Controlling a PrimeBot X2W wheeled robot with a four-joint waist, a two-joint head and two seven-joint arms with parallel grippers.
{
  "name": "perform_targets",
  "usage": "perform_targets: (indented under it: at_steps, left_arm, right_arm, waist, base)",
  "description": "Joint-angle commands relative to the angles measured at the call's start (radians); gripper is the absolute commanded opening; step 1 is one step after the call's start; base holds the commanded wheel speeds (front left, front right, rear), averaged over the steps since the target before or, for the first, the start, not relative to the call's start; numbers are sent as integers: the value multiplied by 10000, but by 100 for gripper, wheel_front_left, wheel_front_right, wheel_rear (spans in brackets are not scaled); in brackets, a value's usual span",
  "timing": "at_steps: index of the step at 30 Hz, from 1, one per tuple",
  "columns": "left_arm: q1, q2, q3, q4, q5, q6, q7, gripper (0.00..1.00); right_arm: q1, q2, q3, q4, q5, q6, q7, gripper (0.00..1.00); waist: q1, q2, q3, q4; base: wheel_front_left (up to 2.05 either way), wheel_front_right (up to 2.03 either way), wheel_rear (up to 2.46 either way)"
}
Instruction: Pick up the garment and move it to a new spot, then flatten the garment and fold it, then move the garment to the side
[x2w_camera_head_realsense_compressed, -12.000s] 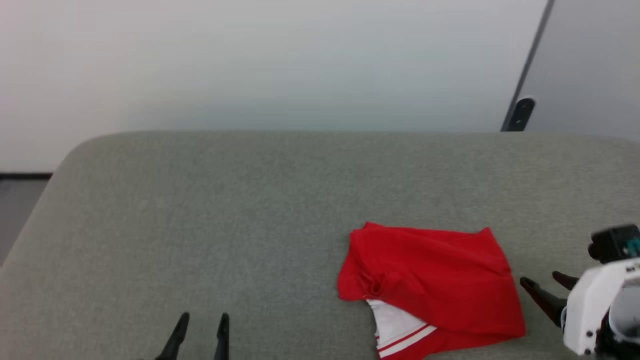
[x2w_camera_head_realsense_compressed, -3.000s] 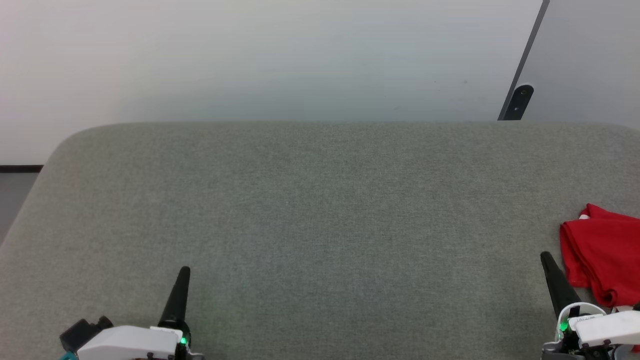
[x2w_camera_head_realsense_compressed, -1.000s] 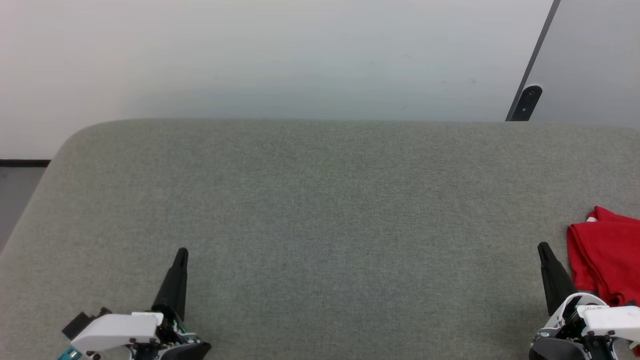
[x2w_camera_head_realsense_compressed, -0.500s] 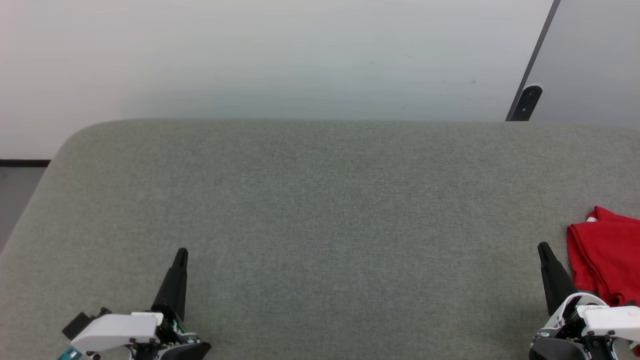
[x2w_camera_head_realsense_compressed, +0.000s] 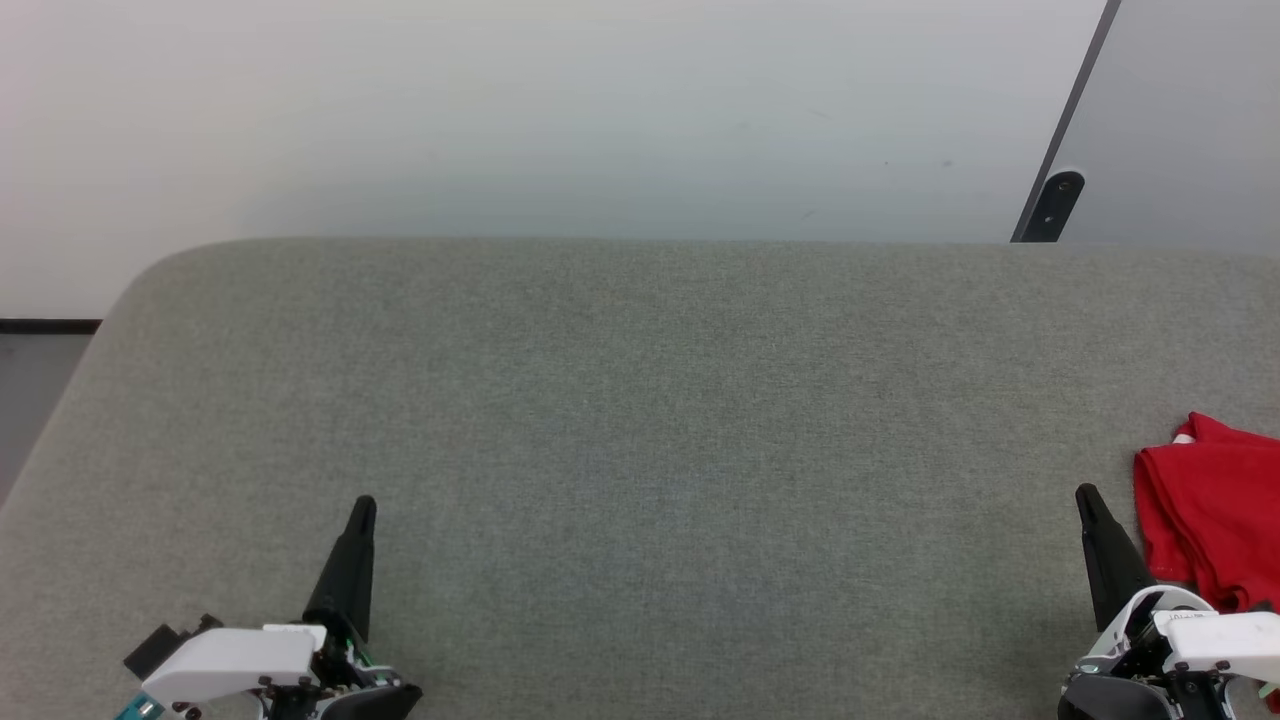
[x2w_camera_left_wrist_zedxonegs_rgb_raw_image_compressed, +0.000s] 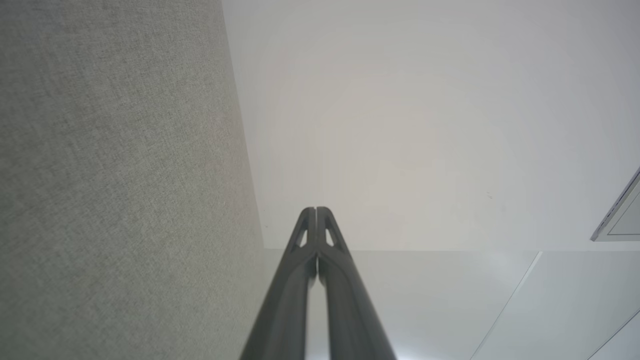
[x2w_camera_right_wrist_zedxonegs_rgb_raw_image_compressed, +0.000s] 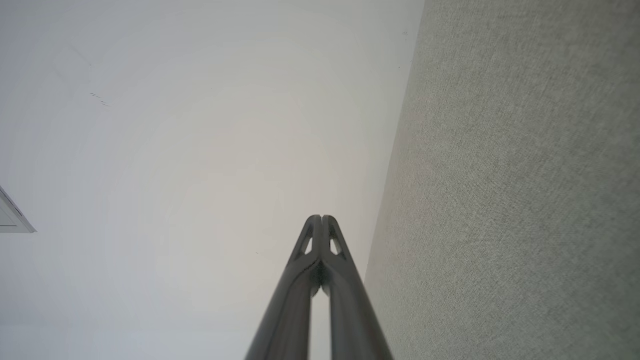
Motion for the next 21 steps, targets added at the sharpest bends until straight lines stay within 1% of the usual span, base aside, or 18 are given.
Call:
perform_targets:
  at_steps: [1,21]
  left_arm:
    - [-100,-18,28,13,24,-49,16,0]
    - [-102,-31,49,14,42,-49,32,0]
  right_arm:
    - [-33,27,-10,3,42,-3,-21,0]
    - [-33,27,-9,3,43,-3,-22,0]
  waist:
    - [0,-1,0,0]
    - [0,-1,0,0]
  base:
    - [0,0,0]
    - [0,0,0]
